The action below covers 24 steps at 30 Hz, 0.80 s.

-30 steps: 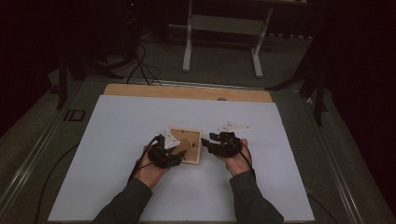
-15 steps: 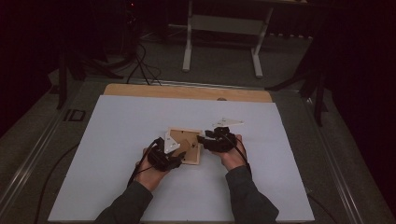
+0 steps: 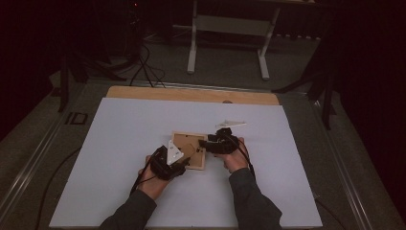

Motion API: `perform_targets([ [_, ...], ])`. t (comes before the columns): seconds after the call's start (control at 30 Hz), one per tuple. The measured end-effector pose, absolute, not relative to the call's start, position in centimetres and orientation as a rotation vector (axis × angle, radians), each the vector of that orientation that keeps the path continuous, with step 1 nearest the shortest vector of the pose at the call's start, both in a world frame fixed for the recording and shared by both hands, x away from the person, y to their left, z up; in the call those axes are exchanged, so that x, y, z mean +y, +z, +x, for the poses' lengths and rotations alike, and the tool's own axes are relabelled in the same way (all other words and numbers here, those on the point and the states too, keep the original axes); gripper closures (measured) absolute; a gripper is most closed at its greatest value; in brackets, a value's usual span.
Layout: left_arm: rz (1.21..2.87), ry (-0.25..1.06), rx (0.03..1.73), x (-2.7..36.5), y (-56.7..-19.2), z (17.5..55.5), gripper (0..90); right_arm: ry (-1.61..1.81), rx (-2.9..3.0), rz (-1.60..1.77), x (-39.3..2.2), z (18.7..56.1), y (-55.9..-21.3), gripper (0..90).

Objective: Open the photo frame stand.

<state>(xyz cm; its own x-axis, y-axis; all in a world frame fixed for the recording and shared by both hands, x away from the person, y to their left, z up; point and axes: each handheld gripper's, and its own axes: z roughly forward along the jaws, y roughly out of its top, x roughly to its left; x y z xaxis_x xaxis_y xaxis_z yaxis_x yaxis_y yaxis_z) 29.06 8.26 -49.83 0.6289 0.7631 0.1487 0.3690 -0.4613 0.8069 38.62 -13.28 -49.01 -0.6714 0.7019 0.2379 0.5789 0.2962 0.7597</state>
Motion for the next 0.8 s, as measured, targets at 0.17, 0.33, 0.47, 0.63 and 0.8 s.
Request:
perform_targets([
  [0.17, 2.073, 0.667, 0.871, 8.2, -49.9, 28.9, 52.0, 1.330, 2.447, 1.219, -13.1, 39.0, -49.3, 43.4],
  [0.33, 2.071, 0.677, 0.846, 8.4, -50.0, 28.6, 52.0, 1.352, 2.487, 1.203, -13.1, 39.2, -49.5, 42.6],
  [0.47, 2.070, 0.663, 0.835, 8.6, -50.0, 28.7, 52.0, 1.374, 2.490, 1.213, -13.2, 39.2, -49.6, 43.7],
  [0.63, 2.075, 0.607, 0.850, 9.0, -49.8, 28.9, 51.6, 1.421, 2.493, 1.216, -13.6, 39.3, -49.4, 48.1],
  [0.8, 2.065, 0.461, 0.899, 9.5, -49.8, 29.5, 52.2, 1.466, 2.489, 1.191, -13.7, 39.1, -49.1, 52.1],
])
